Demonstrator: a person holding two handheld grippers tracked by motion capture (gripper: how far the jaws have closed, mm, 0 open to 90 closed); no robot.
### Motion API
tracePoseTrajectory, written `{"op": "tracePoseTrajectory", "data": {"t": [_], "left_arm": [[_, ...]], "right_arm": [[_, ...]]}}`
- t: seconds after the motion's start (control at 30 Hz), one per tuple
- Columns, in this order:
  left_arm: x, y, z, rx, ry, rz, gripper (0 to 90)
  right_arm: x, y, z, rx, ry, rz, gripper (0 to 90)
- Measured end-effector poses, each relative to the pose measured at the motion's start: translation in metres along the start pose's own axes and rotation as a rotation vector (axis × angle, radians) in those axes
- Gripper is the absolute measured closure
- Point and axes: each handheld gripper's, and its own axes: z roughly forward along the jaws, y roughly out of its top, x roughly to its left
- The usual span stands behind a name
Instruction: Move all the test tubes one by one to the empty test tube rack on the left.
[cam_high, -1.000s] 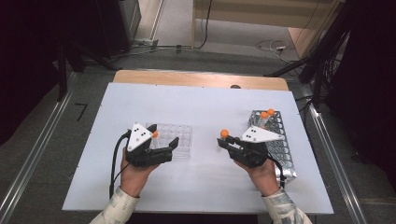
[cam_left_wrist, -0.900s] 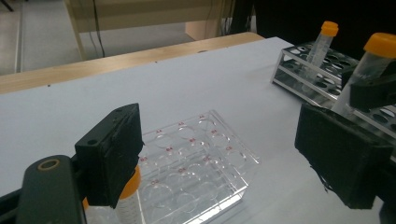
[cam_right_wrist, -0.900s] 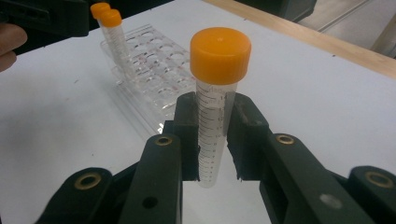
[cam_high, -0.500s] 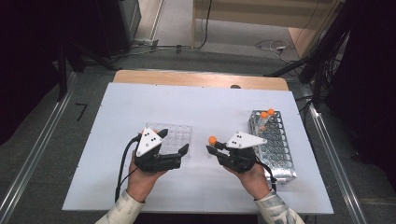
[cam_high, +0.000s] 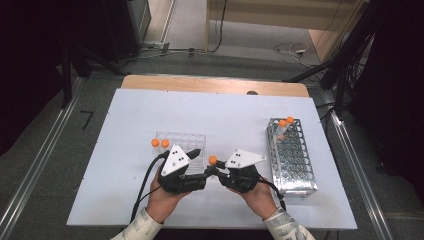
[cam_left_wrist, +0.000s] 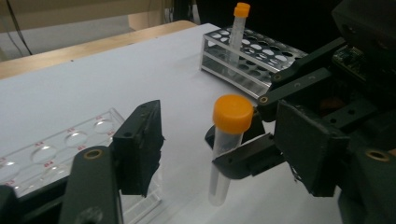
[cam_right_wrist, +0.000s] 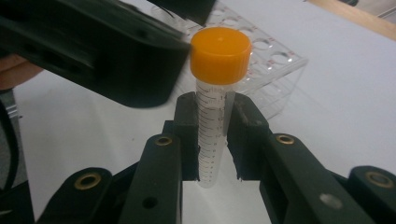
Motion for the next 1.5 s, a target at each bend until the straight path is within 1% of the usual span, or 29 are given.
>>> {"op": "tracePoseTrajectory", "data": {"t": [0.17,0.3,0.37,0.4,0.47,0.67,0.8,0.83,0.87,0.97,1.07,1.2,1.23,1.27,1.37,1.5], "left_arm": [[-0.002,-0.004,0.004,0.009,-0.035,0.001,51.6],[-0.002,-0.005,0.005,0.016,-0.035,0.0,60.3],[-0.003,-0.006,0.005,0.005,-0.021,0.003,66.5],[-0.002,-0.006,0.005,0.003,-0.025,0.0,69.0],[-0.001,-0.006,0.004,0.006,-0.029,-0.006,69.2],[-0.001,-0.005,0.004,0.007,-0.03,-0.004,70.2],[0.001,-0.002,0.003,0.007,-0.044,-0.014,70.4],[0.001,-0.001,0.002,0.007,-0.045,-0.014,70.4],[0.001,0.0,0.002,0.005,-0.045,-0.013,70.5],[0.004,0.004,-0.002,-0.005,-0.04,-0.017,70.5],[0.01,0.01,-0.008,-0.017,-0.034,-0.034,70.5],[0.022,0.018,-0.018,-0.026,-0.017,-0.052,70.5],[0.025,0.02,-0.02,-0.039,-0.01,-0.063,70.5],[0.028,0.021,-0.023,-0.045,0.001,-0.065,70.5],[0.035,0.024,-0.031,-0.065,0.03,-0.082,70.5],[0.043,0.027,-0.037,-0.08,0.064,-0.085,70.5]], "right_arm": [[0.005,0.0,0.003,-0.002,0.015,-0.006,72.4],[0.007,-0.001,0.004,0.004,0.025,-0.01,72.4],[0.008,-0.001,0.005,0.005,0.027,-0.013,72.4],[0.008,0.0,0.004,0.003,0.027,-0.011,72.4],[0.008,0.0,0.004,0.003,0.028,-0.011,72.4],[0.008,-0.001,0.004,-0.002,0.033,-0.003,72.3],[0.008,0.0,0.003,-0.01,0.038,0.006,71.3],[0.007,0.0,0.002,-0.012,0.043,0.007,68.8],[0.007,0.0,0.002,-0.014,0.052,0.009,62.0],[0.006,0.0,0.002,-0.012,0.064,0.014,46.2],[0.003,0.001,0.001,-0.013,0.063,0.032,35.5],[0.0,0.002,0.0,-0.01,0.059,0.058,28.7],[-0.001,0.001,0.0,-0.009,0.059,0.057,27.8],[-0.001,0.001,0.0,-0.005,0.059,0.06,26.9],[-0.002,0.001,0.001,0.001,0.053,0.05,25.6],[-0.002,0.001,0.001,0.003,0.05,0.057,25.0]]}}
